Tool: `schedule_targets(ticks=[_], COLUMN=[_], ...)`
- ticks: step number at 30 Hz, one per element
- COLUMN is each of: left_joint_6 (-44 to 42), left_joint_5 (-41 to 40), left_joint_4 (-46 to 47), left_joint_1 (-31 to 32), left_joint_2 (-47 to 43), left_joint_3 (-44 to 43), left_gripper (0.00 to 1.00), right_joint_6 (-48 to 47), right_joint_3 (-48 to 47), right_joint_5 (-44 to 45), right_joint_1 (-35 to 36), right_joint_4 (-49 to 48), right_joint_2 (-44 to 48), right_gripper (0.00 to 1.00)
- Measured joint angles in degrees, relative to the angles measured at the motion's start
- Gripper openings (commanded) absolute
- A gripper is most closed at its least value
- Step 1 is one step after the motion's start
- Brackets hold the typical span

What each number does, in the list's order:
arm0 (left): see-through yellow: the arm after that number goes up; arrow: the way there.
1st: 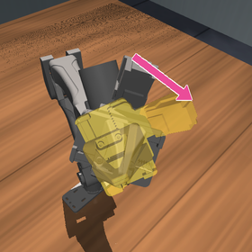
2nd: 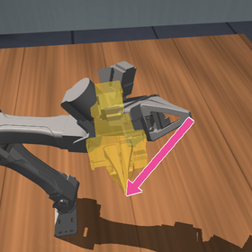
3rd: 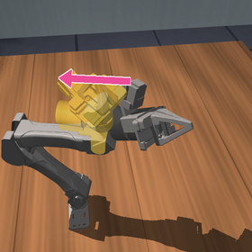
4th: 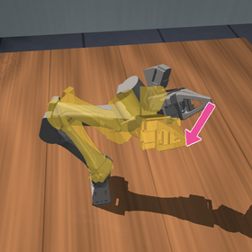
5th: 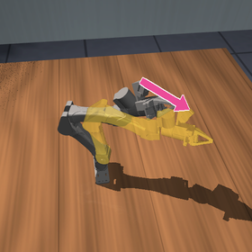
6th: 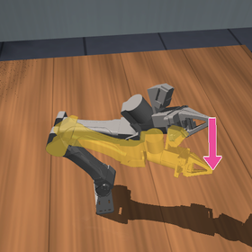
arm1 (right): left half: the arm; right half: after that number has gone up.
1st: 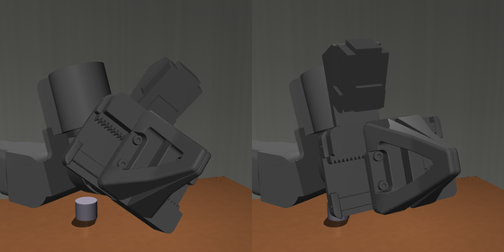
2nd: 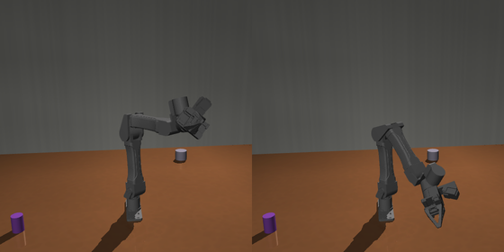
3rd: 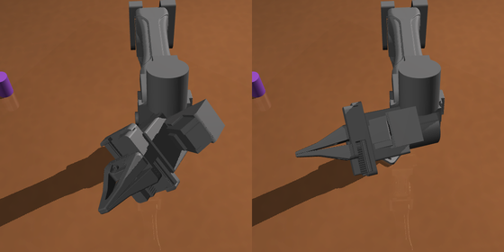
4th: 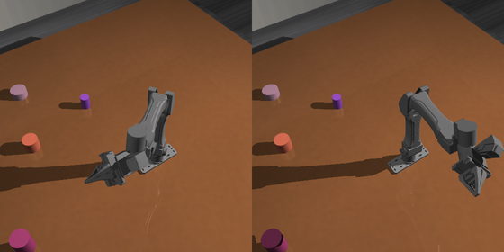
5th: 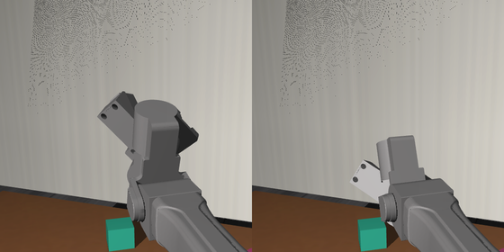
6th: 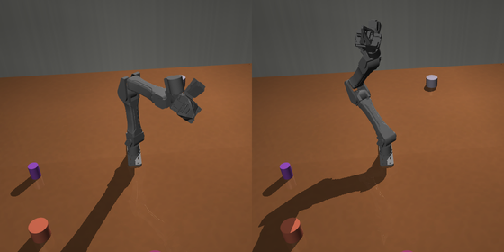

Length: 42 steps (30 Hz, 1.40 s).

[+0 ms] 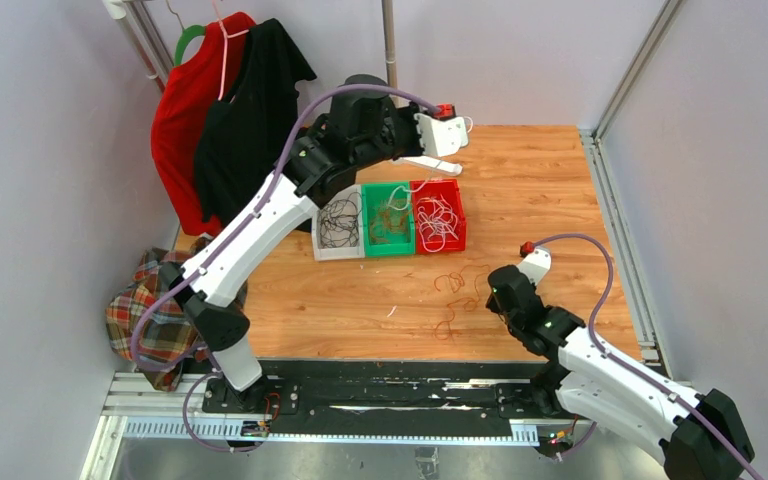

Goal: Untangle the cables
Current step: Place the cable in the bin.

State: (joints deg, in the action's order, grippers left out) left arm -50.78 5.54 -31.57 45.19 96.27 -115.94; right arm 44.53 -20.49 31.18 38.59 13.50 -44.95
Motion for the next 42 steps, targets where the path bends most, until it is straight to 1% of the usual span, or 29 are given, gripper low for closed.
schedule_targets(ticks=[7, 10, 13, 18, 21, 27, 32, 42], left_joint_6=[-0.5, -1.1, -2.3, -4.3, -5.2, -5.3, -5.2, 0.6], left_joint_5=[-0.9, -1.5, -2.4, -5.2, -6.1, -6.1, -6.2, -7.1], left_joint_4=[0.3, 1.3, 2.5, 8.6, 10.5, 11.0, 11.4, 10.1], left_joint_1=[0.0, 0.0, 0.0, 0.0, 0.0, 0.0, 0.1, 1.0], left_joint_2=[6.3, 7.3, 7.6, 7.8, 8.4, 10.2, 12.1, 19.3], left_joint_3=[-7.3, -8.6, -8.6, -6.8, -6.7, -6.4, -2.5, -1.4], left_gripper=[0.0, 0.01, 0.0, 0.01, 0.0, 0.01, 0.01, 0.0], right_joint_6=[-1.2, -1.7, -2.2, -2.3, -2.4, -2.6, -2.7, -2.7], right_joint_3=[0.5, 0.5, 0.5, 1.1, 1.5, 1.6, 1.8, 2.3], right_joint_5=[0.2, 0.3, 0.3, 0.5, 1.0, 2.6, 3.9, 5.0], right_joint_1=[0.0, 0.0, 0.0, 0.0, 0.0, 0.0, 0.0, 0.0], right_joint_4=[0.0, -0.2, -0.3, -0.4, -0.3, -0.3, -0.1, 0.5], right_joint_2=[0.5, 0.5, 0.5, 1.4, 2.2, 4.2, 5.5, 6.8], right_gripper=[0.01, 0.01, 0.01, 0.01, 0.01, 0.01, 0.01, 0.01])
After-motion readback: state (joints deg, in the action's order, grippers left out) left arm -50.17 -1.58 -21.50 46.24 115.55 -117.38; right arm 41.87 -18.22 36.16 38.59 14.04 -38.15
